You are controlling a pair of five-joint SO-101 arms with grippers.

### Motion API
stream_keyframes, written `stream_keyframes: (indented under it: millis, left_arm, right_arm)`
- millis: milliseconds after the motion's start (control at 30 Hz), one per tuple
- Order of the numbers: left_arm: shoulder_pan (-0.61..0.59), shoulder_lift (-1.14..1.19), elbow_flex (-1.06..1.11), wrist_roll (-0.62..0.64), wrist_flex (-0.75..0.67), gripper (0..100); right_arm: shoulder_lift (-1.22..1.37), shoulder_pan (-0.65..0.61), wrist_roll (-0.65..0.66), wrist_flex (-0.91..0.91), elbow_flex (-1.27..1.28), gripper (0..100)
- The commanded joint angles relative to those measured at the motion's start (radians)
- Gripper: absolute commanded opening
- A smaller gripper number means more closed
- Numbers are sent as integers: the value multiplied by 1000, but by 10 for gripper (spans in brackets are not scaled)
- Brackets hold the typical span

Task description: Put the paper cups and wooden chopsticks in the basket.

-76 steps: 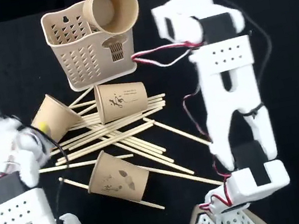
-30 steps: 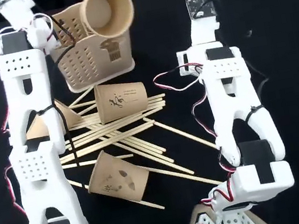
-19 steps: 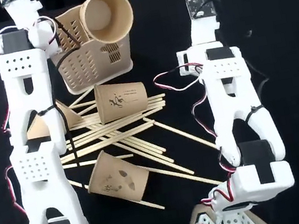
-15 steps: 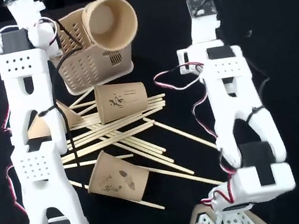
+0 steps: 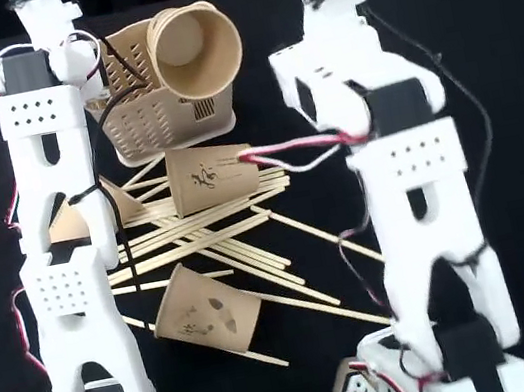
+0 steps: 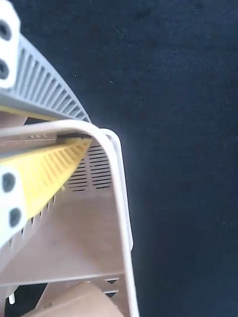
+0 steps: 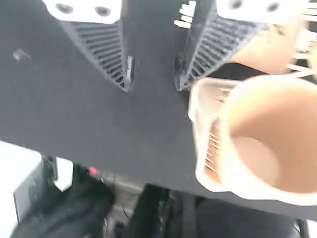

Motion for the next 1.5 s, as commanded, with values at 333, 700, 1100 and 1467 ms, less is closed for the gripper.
stream_keyframes:
  millis: [333, 700, 1100, 1467]
  left_arm:
    - [1, -5, -7, 48, 15, 30]
    - [2, -5, -5, 48, 18, 30]
    - [4, -5, -8, 44, 48, 30]
    - [28, -5, -7, 41, 80, 30]
  right_arm:
    - [-94, -121, 101, -397, 249, 11]
    - [-94, -121, 92, -752, 380, 11]
    - [-38, -149, 91, -905, 363, 11]
    - [-91, -147, 91, -870, 381, 11]
